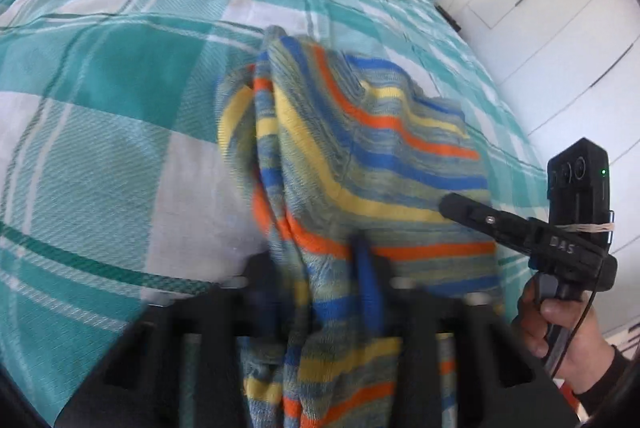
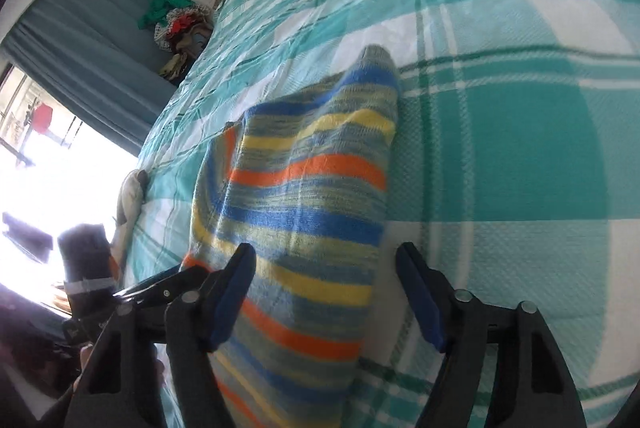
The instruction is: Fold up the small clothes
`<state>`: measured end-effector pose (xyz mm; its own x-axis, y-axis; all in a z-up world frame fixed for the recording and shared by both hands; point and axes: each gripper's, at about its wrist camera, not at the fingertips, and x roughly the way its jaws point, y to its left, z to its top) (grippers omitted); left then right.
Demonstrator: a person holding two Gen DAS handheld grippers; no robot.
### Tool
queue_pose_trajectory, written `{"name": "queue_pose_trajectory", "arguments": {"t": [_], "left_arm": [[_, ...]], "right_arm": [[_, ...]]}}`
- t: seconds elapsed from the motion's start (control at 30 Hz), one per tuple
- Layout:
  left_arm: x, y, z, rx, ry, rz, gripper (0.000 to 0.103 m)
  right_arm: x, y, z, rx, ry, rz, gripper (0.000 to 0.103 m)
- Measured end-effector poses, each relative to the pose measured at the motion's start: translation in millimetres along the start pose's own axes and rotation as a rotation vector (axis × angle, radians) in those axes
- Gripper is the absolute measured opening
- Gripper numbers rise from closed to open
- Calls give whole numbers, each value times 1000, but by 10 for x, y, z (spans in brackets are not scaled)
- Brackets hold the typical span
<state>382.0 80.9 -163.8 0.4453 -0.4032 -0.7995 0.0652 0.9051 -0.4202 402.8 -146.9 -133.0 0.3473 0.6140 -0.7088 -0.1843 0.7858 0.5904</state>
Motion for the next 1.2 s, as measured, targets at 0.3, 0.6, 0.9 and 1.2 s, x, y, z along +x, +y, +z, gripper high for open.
{"name": "queue_pose_trajectory", "arguments": {"t": [0.3,0.6,0.9,1.2], "left_arm": [[-887,-376,69,80,-127,-22,18],[-1114,-437,-928,88,-66,345,72],[-2379,-1353,-2096,148,-221,523,92],[-3232,-1743,-2794,66,-285,514,99]], "right_arm": [[-730,821,-37,-124,-160,-68,22],[-1183,574,-746,-81,-89,-388,82],[-2573,1260,-2115,-252,-166,-495,93],[-3458,1960,-3045,-373,-233,-550,93]]}}
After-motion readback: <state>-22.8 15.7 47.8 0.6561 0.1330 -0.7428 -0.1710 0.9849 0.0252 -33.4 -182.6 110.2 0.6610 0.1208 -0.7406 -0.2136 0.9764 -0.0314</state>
